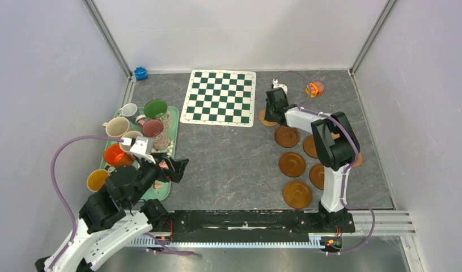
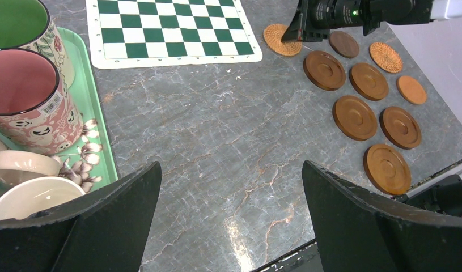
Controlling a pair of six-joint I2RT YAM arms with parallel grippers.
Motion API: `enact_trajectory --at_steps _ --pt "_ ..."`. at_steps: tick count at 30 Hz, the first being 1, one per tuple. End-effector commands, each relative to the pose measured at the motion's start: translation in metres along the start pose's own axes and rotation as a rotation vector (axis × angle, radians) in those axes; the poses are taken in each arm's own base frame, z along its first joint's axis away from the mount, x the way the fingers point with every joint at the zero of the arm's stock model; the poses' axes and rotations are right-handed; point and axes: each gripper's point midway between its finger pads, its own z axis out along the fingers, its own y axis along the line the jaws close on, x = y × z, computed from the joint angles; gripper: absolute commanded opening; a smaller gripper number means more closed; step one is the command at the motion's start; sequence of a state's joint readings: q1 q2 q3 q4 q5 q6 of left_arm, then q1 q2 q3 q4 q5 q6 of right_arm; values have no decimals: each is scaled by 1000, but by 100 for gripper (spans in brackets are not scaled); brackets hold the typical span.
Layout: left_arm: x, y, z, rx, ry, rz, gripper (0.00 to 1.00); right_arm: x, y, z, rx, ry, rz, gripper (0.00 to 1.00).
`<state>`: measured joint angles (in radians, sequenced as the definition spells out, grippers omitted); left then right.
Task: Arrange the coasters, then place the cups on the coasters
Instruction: Move the coaster to the center of the board.
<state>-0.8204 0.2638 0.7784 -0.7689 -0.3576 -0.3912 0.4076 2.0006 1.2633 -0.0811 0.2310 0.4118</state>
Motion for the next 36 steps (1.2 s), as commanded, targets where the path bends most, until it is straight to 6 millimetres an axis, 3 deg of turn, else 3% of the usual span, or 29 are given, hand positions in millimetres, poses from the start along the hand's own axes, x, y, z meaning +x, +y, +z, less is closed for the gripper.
enact_trajectory --at_steps 1,10,17,25,31,36 --pt "-3 -2 5 -5 -7 5 100 25 -49 17 111 130 -20 0" --pt "0 -3 9 -7 15 15 100 17 -91 18 159 140 23 0" --pt "2 -4 10 -3 25 19 100 17 -101 17 166 141 36 0" --pt "1 -4 9 -1 20 15 100 27 -104 6 166 156 48 0" --pt "1 -5 9 4 19 14 100 13 -105 1 170 122 26 0" --pt "1 -6 9 7 24 16 100 -6 -87 5 74 81 -4 0"
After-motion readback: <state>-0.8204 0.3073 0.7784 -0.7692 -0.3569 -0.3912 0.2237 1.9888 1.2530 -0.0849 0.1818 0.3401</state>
